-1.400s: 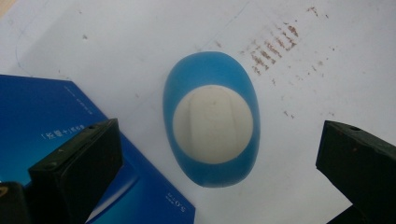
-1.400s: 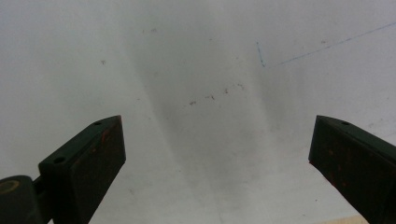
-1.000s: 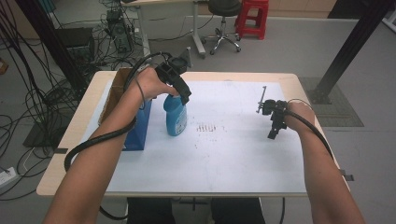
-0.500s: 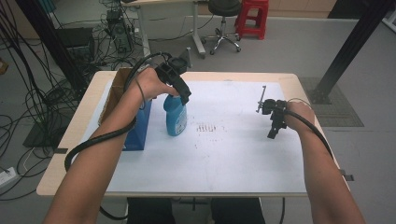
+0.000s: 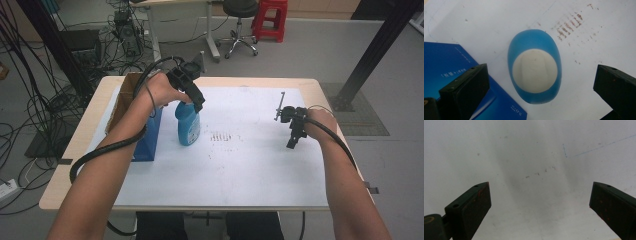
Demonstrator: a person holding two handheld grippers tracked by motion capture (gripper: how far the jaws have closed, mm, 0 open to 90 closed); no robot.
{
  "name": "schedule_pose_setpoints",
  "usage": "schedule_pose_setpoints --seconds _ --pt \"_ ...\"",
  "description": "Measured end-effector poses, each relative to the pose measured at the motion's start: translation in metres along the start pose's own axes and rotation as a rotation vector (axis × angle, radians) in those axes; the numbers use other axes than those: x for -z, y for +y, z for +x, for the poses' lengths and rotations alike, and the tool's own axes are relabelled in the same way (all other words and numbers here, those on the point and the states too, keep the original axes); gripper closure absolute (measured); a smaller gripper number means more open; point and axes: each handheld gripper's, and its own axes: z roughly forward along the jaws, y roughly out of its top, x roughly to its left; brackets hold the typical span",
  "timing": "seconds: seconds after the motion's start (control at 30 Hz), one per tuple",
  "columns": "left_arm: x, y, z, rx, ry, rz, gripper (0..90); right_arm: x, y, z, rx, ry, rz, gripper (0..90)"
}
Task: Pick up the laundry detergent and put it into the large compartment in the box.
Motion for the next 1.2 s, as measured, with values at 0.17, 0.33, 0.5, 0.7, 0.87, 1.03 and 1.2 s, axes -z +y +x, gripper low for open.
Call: schedule_pose_setpoints --seconds 0.17,0.33,0.5,0.7,0.87,1.03,1.2 --pt "-0.001 0.0 0.001 0.004 -0.003 -0.002 0.9 -0.001 -0.001 0.0 -0.001 0.001 -0.001 3.5" --pt "-0.005 0.002 -0.001 0.004 0.001 0.001 0.9 -0.002 0.0 0.0 -0.005 0.002 0.0 3.5" --pt "-0.012 0.003 -0.003 0.01 0.01 0.006 1.1 -0.004 0.0 0.0 -0.004 0.006 -0.001 3.5" --pt "-0.023 0.003 -0.006 0.014 0.022 0.002 1.1 -0.007 0.0 0.0 -0.002 0.009 -0.004 3.5" --pt "-0.031 0.005 -0.008 0.011 0.03 0.011 1.2 -0.008 0.001 0.0 -0.002 0.013 -0.005 3.5" --pt "-0.039 0.006 -0.009 0.021 0.036 0.01 1.4 -0.01 0.002 0.0 -0.005 0.014 -0.001 3.5" --pt "-0.038 0.007 -0.01 0.024 0.041 0.012 4.2 -0.01 0.001 0.0 -0.003 0.014 -0.002 3.5"
